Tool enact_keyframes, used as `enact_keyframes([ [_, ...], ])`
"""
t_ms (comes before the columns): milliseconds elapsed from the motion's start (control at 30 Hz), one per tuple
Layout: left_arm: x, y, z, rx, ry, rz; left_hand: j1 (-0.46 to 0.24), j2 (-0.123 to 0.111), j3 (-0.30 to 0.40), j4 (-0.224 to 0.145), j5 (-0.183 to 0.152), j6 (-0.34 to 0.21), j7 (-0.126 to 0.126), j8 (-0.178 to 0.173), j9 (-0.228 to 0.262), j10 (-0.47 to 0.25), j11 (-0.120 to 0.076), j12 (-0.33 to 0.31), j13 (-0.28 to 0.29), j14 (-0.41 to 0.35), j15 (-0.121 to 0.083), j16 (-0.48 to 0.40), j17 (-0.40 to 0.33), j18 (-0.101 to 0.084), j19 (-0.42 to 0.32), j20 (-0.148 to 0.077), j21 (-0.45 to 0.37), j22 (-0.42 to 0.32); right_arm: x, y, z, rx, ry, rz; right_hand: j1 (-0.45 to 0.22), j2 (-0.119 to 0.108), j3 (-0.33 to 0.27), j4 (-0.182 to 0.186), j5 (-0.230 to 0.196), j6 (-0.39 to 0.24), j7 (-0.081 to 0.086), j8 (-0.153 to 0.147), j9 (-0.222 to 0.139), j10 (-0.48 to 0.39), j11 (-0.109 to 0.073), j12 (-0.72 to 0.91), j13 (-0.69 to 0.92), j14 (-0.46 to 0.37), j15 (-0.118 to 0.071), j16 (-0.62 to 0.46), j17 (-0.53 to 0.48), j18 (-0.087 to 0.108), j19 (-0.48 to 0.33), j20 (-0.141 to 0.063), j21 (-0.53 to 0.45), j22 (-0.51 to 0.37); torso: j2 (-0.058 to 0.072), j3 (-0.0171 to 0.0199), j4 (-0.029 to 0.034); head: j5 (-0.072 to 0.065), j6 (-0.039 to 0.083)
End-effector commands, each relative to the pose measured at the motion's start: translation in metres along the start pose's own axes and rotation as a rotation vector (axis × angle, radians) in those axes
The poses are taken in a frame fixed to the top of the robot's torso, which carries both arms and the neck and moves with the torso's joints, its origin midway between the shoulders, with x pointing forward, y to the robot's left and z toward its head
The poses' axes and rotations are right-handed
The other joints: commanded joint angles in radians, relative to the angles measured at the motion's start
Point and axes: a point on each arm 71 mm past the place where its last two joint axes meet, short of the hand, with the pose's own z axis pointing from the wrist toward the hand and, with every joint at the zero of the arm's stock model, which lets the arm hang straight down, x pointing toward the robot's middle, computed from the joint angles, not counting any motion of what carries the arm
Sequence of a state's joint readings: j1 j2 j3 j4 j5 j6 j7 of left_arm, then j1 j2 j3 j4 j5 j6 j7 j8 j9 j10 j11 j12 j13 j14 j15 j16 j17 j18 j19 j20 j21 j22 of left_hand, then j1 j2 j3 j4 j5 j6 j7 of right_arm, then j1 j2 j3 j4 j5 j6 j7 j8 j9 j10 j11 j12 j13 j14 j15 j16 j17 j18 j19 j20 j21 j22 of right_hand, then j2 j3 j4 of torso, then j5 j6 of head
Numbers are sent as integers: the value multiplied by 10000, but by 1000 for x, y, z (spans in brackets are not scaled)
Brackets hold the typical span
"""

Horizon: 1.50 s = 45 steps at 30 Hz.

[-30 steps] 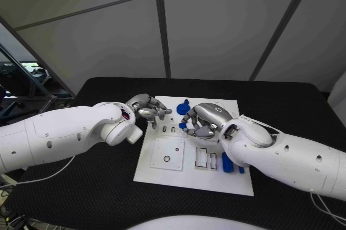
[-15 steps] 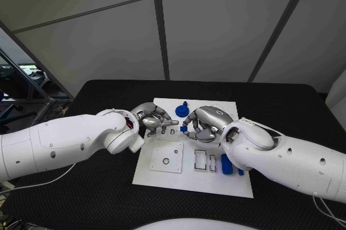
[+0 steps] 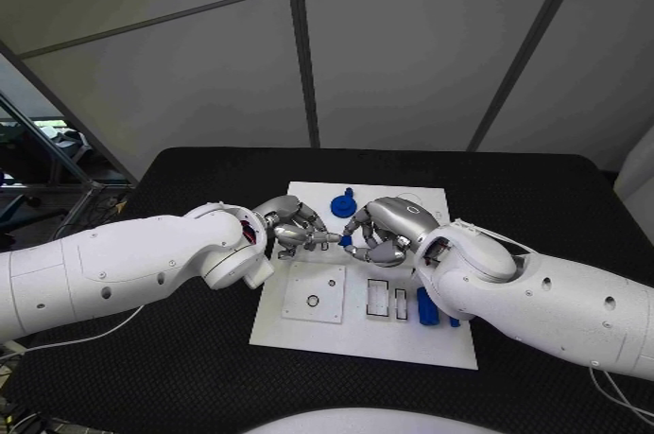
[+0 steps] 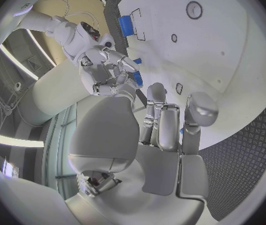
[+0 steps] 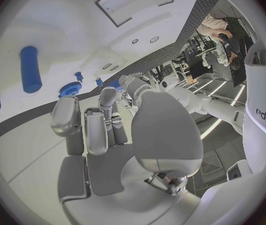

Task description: Assemble the parts on the task board

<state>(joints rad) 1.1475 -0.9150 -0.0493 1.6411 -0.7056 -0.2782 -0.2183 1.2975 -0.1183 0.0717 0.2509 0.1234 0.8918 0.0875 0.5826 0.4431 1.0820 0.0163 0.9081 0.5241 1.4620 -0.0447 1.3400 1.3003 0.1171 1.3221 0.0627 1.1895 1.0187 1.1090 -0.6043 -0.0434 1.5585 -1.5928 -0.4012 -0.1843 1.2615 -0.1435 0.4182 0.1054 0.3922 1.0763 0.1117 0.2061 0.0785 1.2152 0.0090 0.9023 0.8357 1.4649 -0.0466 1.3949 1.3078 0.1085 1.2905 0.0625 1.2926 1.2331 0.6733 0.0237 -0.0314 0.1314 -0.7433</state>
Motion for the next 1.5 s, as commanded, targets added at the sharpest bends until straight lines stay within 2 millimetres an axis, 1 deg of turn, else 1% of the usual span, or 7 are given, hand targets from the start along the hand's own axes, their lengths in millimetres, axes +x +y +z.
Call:
enact_keyframes([
  [33,2,0,1,-148,272,413,-72,26,-68,-27,-29,46,-7,74,17,39,-11,49,20,58,-4,69,12,-100,105,11,96,58,-3,2,1,-77,-247,-113,8,82,-29,54,12,292,-217,299,565,66,19,12,13,523,-55,62,391,-203,89,13,43,20,-5,-2,16,-9,-19],
  [167,3,0,1,-205,321,524,-53,49,-83,-36,-25,44,-14,91,17,36,-17,63,25,62,-9,79,17,-107,119,7,134,108,-3,3,1,-124,-298,-116,8,82,-29,54,15,294,-218,300,567,72,18,21,23,525,-55,67,397,-207,101,13,55,34,-10,-8,9,7,-20],
  [533,0,3,1,-350,213,571,49,244,-96,-66,-4,32,-36,162,13,18,-39,111,43,71,-28,110,28,-121,131,-11,233,234,-4,7,0,-280,-437,-83,7,76,-36,50,29,312,-230,309,579,117,8,69,81,541,-62,107,451,-219,143,9,95,83,-11,-7,9,4,-19],
  [867,-1,4,1,-445,202,580,464,561,39,-276,28,-4,-91,263,-19,-27,-92,135,35,79,-70,149,29,-132,113,-45,351,397,-6,11,-1,-485,-693,-6,32,75,-35,23,78,359,-262,336,611,212,-20,162,195,552,-84,108,456,-226,181,-6,127,122,-9,-2,11,14,-30],
  [1033,0,4,1,-444,226,585,526,596,72,-310,31,-10,-98,274,-28,-31,-99,134,31,81,-75,158,34,-137,117,-50,379,437,-6,13,-1,-581,-768,30,50,73,-32,5,91,373,-273,344,622,221,-31,149,189,551,-93,97,445,-227,189,-13,132,129,-6,-6,12,29,-37],
  [1133,0,4,1,-436,234,585,539,601,78,-317,31,-9,-100,277,-30,-30,-101,135,30,85,-76,167,43,-148,140,-51,415,491,-6,14,-1,-622,-798,46,54,72,-32,1,93,375,-275,345,624,224,-32,149,191,552,-94,98,447,-228,192,-14,134,131,-2,-9,13,37,-73],
  [1500,-1,4,1,-401,132,558,496,607,62,-290,19,0,-94,292,-36,-15,-96,147,31,94,-78,185,58,-162,170,-54,473,574,-5,18,0,-727,-654,54,79,61,-31,-26,95,386,-283,352,637,236,-42,142,196,558,-103,108,464,-230,202,-22,142,141,-5,-10,17,75,-124],
])
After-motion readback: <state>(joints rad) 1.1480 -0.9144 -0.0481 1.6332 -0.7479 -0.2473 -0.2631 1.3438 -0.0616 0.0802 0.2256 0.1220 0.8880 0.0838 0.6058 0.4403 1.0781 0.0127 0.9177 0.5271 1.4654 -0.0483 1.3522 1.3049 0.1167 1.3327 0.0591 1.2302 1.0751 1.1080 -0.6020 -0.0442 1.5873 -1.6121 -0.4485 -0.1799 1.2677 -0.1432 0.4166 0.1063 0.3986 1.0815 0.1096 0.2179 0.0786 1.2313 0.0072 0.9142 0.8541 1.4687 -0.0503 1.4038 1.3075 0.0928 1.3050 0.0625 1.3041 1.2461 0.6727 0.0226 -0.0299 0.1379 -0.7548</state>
